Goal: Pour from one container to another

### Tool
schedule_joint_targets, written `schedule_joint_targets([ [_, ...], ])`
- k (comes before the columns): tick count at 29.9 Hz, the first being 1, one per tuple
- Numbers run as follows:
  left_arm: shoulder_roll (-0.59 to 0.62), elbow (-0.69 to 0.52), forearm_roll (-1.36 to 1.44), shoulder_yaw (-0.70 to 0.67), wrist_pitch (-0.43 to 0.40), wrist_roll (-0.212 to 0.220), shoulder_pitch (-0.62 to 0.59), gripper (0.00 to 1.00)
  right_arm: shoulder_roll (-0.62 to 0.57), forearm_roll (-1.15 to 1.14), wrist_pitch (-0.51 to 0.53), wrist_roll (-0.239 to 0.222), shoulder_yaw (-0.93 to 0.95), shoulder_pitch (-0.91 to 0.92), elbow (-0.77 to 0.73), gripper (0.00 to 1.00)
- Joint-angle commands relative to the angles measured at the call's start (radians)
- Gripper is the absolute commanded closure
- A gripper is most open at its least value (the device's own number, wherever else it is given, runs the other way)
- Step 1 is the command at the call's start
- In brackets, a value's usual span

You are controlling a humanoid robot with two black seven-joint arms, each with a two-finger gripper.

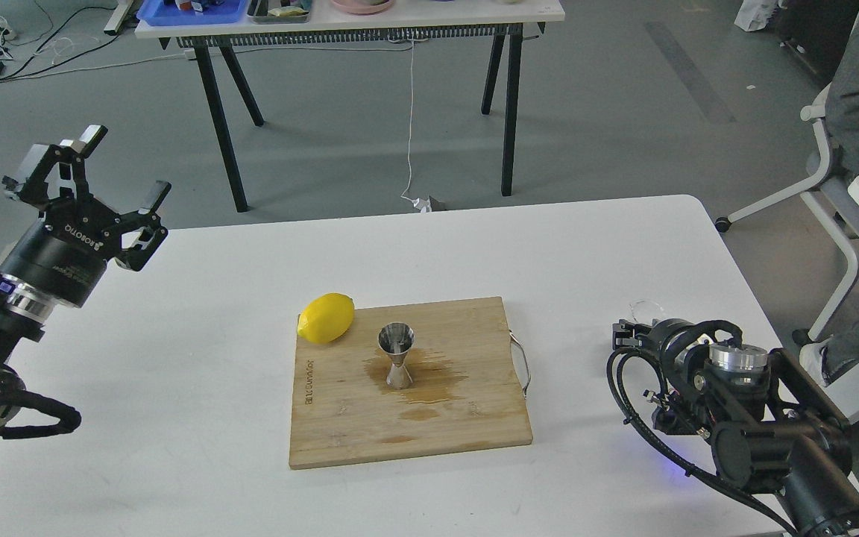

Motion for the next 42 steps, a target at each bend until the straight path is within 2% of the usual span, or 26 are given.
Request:
schedule_joint_targets([
  [1,0.0,0.0,0.0,0.002,0.001,0.0,-0.001,0.04,0.0,0.0,0.0,-0.001,0.001,0.0,0.0,0.44],
  [15,-0.001,0.0,0.0,0.002,0.001,0.0,0.0,0.04,-0.006,0.0,0.0,-0.001,0.017,-0.008,0.0,0.36],
  [18,-0.001,0.0,0.0,0.002,0.001,0.0,0.0,0.04,-0.008,0.0,0.0,-0.001,0.017,-0.011,0.0,0.29],
  [21,0.0,0.0,0.0,0.002,0.001,0.0,0.0,0.04,-0.008,0.0,0.0,-0.001,0.017,-0.017,0.0,0.13],
  [25,-0.001,0.0,0.0,0.0,0.001,0.0,0.007,0.04,-0.008,0.0,0.0,-0.001,0.012,-0.019,0.0,0.04],
  [42,-0.003,0.002,0.0,0.0,0.001,0.0,0.01,0.04,-0.009,-0.002,0.0,0.001,0.001,-0.016,0.066,0.01],
])
